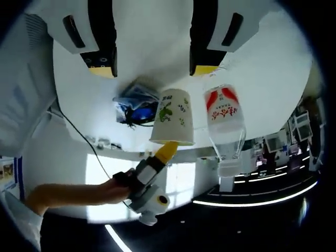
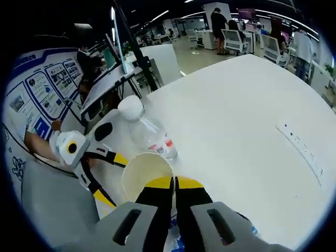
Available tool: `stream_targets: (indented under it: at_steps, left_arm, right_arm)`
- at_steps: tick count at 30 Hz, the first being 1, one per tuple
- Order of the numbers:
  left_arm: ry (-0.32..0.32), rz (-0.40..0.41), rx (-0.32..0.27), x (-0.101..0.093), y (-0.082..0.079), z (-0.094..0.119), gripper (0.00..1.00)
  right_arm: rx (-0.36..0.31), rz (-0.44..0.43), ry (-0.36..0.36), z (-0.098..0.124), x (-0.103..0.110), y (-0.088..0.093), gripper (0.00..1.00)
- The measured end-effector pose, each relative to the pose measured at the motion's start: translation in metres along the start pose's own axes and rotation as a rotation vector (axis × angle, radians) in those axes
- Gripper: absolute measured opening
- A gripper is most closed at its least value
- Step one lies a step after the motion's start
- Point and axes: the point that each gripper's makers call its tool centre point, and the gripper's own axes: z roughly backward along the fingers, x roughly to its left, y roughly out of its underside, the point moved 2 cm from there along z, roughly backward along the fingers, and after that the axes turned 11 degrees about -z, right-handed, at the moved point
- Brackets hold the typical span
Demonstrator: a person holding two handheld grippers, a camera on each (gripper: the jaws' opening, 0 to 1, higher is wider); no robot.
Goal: Arrange the tabletop items into an orderly group along one side of the table until the central work area is clear of visible clutter.
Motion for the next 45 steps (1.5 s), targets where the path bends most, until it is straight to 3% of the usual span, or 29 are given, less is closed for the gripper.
stream_targets:
  at_steps: [15, 45]
  left_arm:
    - [-0.025, 0.056, 0.03, 0.001, 0.017, 0.004, 0.54]
    - [-0.039, 0.114, 0.024, 0.002, 0.017, 0.004, 0.53]
  right_arm:
    - [0.02, -0.032, 0.068, -0.019, -0.004, 0.007, 0.0]
    - [0.043, -0.085, 0.084, -0.028, -0.023, 0.01, 0.0]
